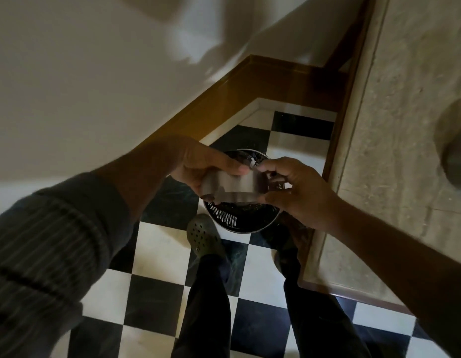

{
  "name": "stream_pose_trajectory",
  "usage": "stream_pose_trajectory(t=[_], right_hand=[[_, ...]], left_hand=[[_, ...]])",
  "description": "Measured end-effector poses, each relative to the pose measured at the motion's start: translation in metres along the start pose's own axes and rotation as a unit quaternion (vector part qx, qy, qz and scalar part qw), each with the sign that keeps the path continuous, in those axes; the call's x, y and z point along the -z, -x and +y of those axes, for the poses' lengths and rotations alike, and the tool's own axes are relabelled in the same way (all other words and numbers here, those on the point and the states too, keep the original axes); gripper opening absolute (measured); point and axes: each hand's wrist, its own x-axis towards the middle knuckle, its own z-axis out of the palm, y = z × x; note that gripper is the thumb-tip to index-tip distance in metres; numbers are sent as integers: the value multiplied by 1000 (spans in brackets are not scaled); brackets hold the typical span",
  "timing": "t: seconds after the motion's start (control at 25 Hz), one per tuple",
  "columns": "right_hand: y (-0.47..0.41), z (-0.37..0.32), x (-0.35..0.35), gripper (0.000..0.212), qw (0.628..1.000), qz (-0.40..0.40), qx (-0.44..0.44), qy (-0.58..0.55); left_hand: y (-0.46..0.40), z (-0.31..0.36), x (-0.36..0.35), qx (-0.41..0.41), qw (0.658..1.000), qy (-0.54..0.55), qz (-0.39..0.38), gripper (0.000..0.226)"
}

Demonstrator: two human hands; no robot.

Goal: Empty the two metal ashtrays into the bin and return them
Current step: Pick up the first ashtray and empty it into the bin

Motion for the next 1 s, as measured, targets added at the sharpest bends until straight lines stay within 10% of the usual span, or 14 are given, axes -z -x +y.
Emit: stream_pose_trajectory(t=[0.2, 0.32, 0.44, 0.56, 0.8, 1.0], right_hand=[[-2, 7, 6, 58, 984, -29, 123, 123], [7, 4, 17, 94, 956, -46, 131, 257], [27, -27, 37, 110, 918, 116, 268, 268], [28, -38, 25, 114, 888, 159, 324, 284], [-1, 31, -32, 126, 841, -126, 194, 490], [1, -3, 6, 122, 875, 81, 271, 394]], left_hand=[[-15, -5, -14, -97, 970, -179, 133, 80], [-32, -37, -23, -236, 842, -358, 327, 114], [-46, -69, -32, -288, 767, -423, 387, 138], [-63, -76, -40, -310, 756, -413, 403, 141], [-82, -70, -31, -388, 725, -389, 415, 132], [-78, -81, -8, -377, 711, -405, 433, 134]])
